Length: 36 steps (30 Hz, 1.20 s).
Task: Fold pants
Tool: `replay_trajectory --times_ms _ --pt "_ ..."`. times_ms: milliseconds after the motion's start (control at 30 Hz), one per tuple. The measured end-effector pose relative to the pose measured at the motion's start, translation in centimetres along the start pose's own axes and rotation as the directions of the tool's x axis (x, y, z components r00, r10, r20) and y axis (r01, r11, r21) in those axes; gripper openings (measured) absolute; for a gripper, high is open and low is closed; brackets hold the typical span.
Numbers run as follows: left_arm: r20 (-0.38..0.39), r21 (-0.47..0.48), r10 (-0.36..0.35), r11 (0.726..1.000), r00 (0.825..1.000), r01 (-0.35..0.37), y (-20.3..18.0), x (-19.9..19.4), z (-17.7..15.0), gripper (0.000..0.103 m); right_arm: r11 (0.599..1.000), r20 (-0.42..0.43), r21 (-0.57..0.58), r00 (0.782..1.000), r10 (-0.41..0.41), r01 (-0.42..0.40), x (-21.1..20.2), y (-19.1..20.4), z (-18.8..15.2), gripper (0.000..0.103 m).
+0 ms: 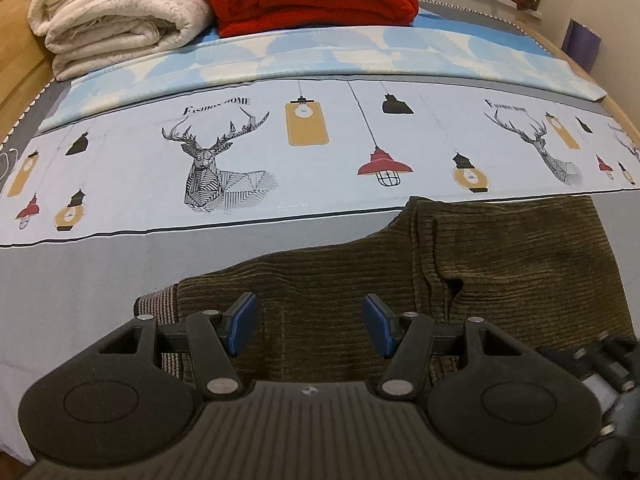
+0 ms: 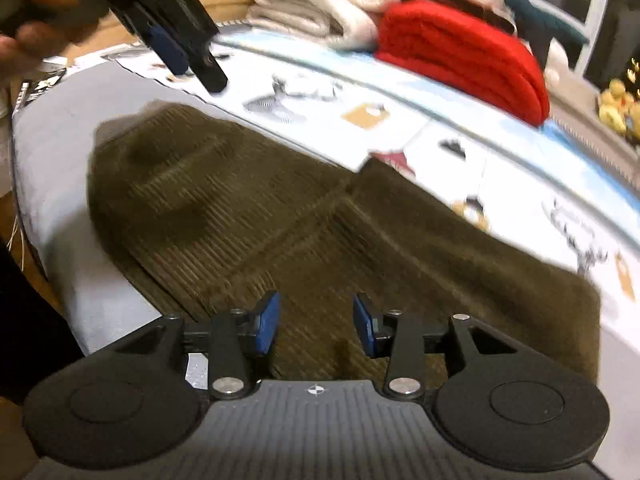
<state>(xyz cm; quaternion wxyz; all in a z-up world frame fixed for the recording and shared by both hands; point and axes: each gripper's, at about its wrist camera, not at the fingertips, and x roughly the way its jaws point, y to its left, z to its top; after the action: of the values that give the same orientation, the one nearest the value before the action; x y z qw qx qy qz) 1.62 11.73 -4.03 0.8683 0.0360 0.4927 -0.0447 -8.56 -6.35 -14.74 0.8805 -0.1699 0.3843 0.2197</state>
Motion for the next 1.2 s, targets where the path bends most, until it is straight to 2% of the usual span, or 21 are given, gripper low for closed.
replay_trajectory --times_ms 67,100,167,267,333,433,567,600,633,700,733,800,867,933,1067,1133,1200 --pt "-0.005 0.009 0.002 1.0 1.0 -0.002 -0.2 0.2 0.0 0.064 0.996 -0.113 -0.029 0.99 0.079 -0.083 1.7 0.8 -0.9 0.042" --pt "-0.007 0.015 0.004 1.0 1.0 -0.004 -0.4 0.3 0.1 0.064 0.991 -0.139 -0.036 0.983 0.121 -0.127 1.8 1.1 -1.4 0.051" --pt "-0.011 0.019 0.005 1.0 1.0 -0.005 -0.6 0.4 0.1 0.064 0.988 -0.116 -0.083 0.986 0.122 -0.132 1.1 1.6 -1.6 0.051" --pt "-0.015 0.028 0.006 1.0 1.0 -0.006 -1.1 0.8 0.4 0.064 0.987 -0.078 -0.057 0.986 0.147 -0.151 -0.5 0.1 -0.3 0.048" --pt "-0.019 0.031 0.005 0.999 1.0 -0.004 -1.5 1.1 0.7 0.064 0.991 -0.04 -0.042 0.991 0.125 -0.126 -2.0 -1.6 0.6 0.048" --pt "-0.026 0.052 0.006 0.999 1.0 -0.004 -2.4 1.6 1.0 0.064 0.998 -0.001 -0.002 0.998 0.07 -0.07 -4.3 -6.4 1.9 0.052" --pt "-0.037 0.079 0.012 0.997 0.999 -0.009 -3.8 2.5 1.5 0.064 0.991 -0.032 0.114 0.997 -0.063 0.067 -5.3 -14.8 1.1 0.056" --pt "-0.041 0.084 0.014 0.996 0.999 -0.011 -4.3 2.8 1.6 0.064 0.983 -0.051 0.153 0.994 -0.097 0.103 -5.4 -16.8 0.2 0.063" --pt "-0.044 0.087 0.017 0.996 0.999 -0.013 -4.6 3.0 1.7 0.064 0.969 -0.077 0.199 0.988 -0.132 0.145 -5.0 -18.7 -0.6 0.069" --pt "-0.053 0.098 0.021 0.995 0.998 -0.016 -5.6 3.5 1.9 0.064 0.924 -0.132 0.322 0.976 -0.171 0.206 -4.1 -22.5 -2.8 0.069" --pt "-0.057 0.104 0.022 0.994 0.998 -0.016 -6.0 3.8 2.0 0.064 0.897 -0.151 0.392 0.976 -0.158 0.206 -3.7 -24.0 -4.0 0.069" --pt "-0.067 0.118 0.025 0.993 0.997 -0.017 -7.1 4.5 2.4 0.064 0.82 -0.196 0.547 0.978 -0.072 0.17 -2.7 -27.0 -5.8 0.069" --pt "-0.069 0.123 0.025 0.992 0.997 -0.017 -8.0 5.0 2.9 0.064 0.757 -0.136 0.644 0.99 -0.029 0.111 -2.4 -29.2 -6.4 0.069" --pt "-0.073 0.114 0.022 0.993 0.997 -0.013 -8.8 5.7 3.5 0.064 0.73 -0.111 0.677 0.994 -0.022 0.092 -2.0 -30.5 -6.8 0.07" --pt "-0.086 0.1 0.009 0.995 0.996 0.0 -10.4 6.8 4.4 0.064 0.671 -0.095 0.741 0.993 0.065 0.027 0.5 -32.3 -7.3 0.071" --pt "-0.093 0.111 0.01 0.994 0.996 0.0 -11.2 7.3 4.7 0.064 0.668 -0.088 0.744 0.992 0.091 0.005 1.7 -32.6 -7.0 0.074" --pt "-0.1 0.121 0.016 0.993 0.995 -0.003 -11.8 7.9 5.0 0.064 0.682 -0.088 0.732 0.991 0.103 -0.006 2.7 -32.6 -6.6 0.076"
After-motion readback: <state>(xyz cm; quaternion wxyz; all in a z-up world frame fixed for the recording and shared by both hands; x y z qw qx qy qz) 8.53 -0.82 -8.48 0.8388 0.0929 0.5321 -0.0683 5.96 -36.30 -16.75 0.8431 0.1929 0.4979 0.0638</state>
